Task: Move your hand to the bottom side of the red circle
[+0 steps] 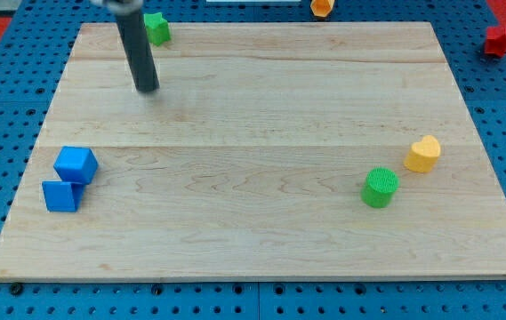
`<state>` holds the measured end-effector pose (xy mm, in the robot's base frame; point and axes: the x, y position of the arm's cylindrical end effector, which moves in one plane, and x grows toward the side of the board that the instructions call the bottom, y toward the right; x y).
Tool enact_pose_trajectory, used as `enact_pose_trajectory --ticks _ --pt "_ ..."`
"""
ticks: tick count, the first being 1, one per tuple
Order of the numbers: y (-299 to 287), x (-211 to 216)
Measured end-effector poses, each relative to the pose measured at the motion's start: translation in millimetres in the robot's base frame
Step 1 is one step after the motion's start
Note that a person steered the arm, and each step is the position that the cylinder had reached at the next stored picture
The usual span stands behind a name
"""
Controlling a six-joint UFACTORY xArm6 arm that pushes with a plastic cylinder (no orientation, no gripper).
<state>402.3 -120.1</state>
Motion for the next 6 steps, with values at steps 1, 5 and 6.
enact_pose_trajectory --ticks 1,5,6 --pt "9 -70" --pt "73 -5" --pt "102 -113"
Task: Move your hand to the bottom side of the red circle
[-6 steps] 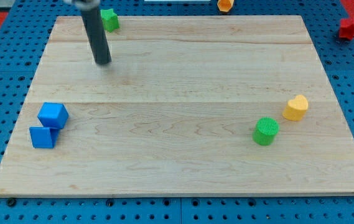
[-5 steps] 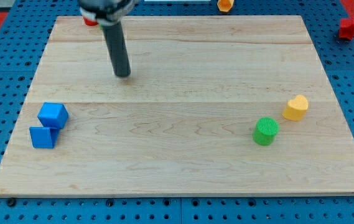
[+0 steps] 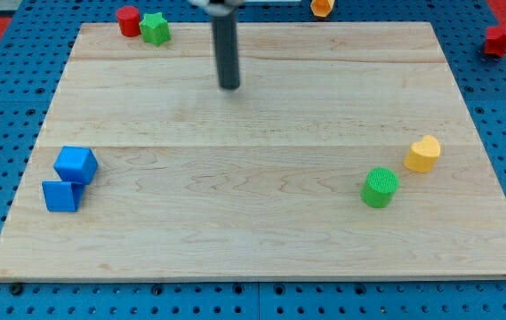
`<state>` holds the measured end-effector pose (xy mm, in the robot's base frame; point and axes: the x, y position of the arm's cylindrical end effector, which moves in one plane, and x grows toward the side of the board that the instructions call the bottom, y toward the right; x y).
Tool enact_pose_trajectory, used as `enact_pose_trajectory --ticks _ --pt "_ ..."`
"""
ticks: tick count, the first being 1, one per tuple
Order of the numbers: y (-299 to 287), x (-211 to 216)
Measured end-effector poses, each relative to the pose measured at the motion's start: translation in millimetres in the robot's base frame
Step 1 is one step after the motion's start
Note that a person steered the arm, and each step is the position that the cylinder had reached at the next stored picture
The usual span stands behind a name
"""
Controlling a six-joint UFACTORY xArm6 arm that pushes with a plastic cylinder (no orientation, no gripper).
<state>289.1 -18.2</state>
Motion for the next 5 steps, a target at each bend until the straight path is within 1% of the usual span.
enact_pose_trajectory --ticks 1,2,3,4,5 --pt "-34 -48" --pt "-55 78" --pt "63 217" --pt "116 182" --pt "-16 147"
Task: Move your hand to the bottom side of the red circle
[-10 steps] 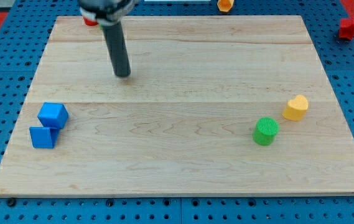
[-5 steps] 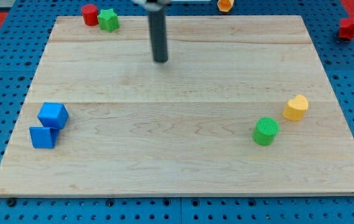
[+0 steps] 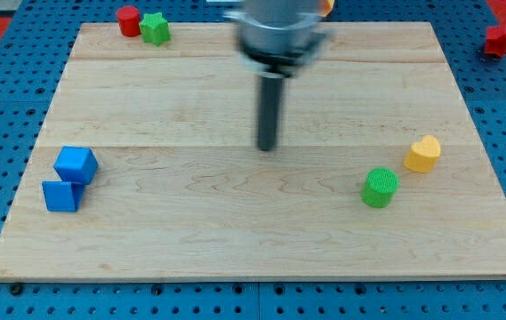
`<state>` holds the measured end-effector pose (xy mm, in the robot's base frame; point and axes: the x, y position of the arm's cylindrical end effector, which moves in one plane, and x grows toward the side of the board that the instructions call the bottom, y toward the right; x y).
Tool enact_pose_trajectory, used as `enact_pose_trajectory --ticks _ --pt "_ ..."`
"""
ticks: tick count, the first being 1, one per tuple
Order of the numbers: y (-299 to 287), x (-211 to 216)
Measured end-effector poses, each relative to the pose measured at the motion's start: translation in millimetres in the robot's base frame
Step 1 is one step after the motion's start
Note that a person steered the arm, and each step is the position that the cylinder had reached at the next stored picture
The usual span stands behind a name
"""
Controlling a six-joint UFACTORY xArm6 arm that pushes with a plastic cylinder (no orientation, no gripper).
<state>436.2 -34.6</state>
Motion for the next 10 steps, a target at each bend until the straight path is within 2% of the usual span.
enact_pose_trajectory --ticks 1,2,3,4,5,6,8,9,10 --pt "-70 56" --pt "42 181" --pt "110 167" --pt "27 79" --pt "-29 7" --pt "-7 -1" --pt "126 -173" --pt "177 -175" --pt "73 -97"
